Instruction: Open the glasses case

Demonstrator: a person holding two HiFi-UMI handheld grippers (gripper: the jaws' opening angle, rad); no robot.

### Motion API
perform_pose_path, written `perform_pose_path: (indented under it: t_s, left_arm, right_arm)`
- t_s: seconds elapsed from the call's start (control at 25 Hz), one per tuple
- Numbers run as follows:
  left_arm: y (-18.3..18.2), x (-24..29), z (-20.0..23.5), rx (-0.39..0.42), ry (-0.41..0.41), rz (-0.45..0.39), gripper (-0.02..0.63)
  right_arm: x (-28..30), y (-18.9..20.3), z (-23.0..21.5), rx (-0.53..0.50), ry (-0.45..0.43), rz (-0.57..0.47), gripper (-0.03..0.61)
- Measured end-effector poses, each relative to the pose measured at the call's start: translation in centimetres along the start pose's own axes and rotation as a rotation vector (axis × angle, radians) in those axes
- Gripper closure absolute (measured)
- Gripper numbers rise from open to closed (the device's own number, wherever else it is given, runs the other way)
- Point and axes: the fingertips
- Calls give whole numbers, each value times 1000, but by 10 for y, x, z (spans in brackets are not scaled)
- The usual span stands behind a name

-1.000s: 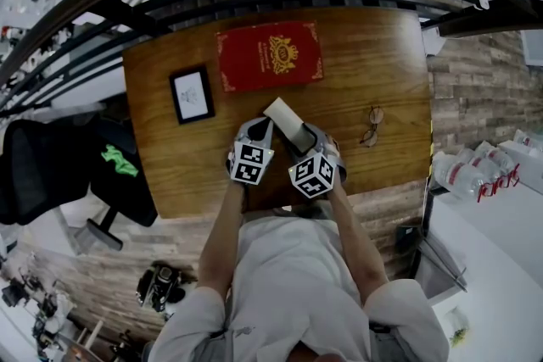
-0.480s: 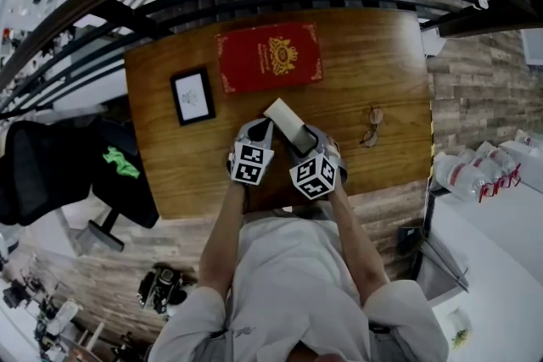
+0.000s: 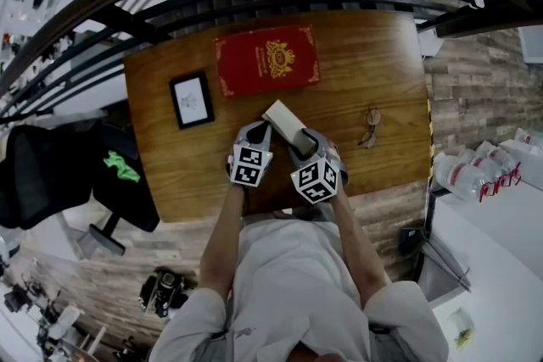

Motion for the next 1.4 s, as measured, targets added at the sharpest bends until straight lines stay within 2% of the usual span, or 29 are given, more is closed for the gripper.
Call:
perform_pose_path:
  t_s: [0.24,0.48,1.4]
  left_arm:
    - [1,-1,0,-3,-3,0,594]
    - [1,0,1,-3,-3,1,594]
    - [2,1,1,-4,-3,1,594]
  right_arm:
    - [-5,-4,0,2,-2,-16,393]
    - [-8,-7,0,-3,-10,-29,466]
    - [-17,-12,-23,0,51,-56,537]
Point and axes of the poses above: the fingertips, and each gripper's own axes: x forward along the fingers, z to its left, y out of its underside, and after that the axes turned 7 degrees about -z, right-handed
